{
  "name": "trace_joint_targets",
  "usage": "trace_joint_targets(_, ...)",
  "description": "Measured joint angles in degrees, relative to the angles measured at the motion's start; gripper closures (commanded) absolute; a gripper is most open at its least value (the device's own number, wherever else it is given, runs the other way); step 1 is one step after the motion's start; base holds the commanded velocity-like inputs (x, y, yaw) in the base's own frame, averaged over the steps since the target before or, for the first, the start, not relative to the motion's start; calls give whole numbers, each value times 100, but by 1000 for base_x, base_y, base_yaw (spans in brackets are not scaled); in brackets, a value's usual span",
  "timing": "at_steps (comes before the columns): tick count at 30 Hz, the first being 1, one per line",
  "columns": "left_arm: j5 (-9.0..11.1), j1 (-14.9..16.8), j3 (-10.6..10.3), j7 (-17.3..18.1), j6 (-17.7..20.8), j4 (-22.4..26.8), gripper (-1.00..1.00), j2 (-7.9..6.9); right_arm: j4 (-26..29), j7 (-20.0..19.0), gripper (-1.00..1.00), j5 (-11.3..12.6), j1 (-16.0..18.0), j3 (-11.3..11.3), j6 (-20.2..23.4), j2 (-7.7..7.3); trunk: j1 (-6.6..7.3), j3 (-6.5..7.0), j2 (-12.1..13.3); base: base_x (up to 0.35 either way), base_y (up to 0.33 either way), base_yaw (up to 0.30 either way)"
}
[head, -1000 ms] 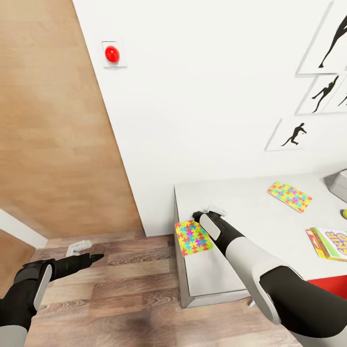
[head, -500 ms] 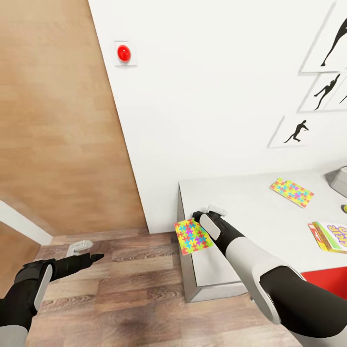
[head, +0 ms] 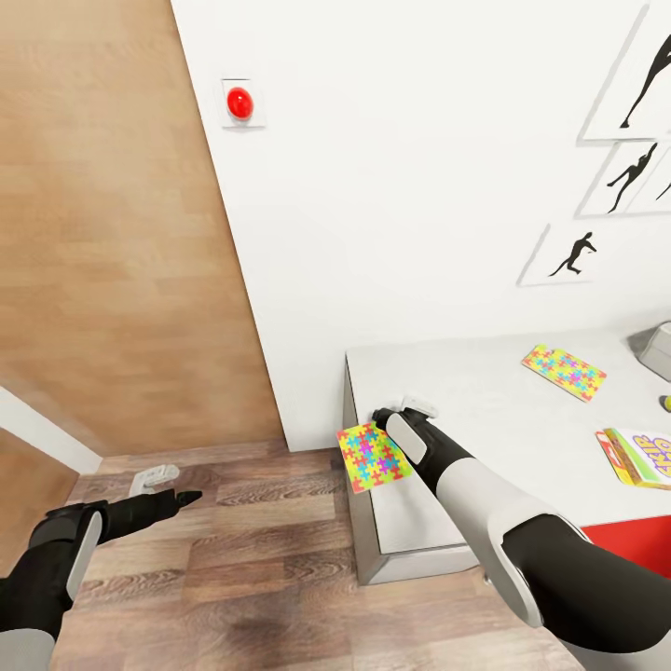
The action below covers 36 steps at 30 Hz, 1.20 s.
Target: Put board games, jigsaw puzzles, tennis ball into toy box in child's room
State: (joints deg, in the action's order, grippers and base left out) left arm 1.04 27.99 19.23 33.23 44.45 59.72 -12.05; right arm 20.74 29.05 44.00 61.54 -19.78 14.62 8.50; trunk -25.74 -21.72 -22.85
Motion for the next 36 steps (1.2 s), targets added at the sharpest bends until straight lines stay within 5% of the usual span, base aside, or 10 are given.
trace_joint_targets(17, -2, 1, 0, 0, 0, 3, -100, 26, 2, -7, -100, 46, -1, 20, -25, -7, 0, 4, 0, 0, 0, -1)
trace_joint_targets(36, -5, 1, 0, -1, 1, 3, -100, 26, -17, 7, -100, 80, -5, 39, -29, -1, -1, 154, 3, 0, 0, -65)
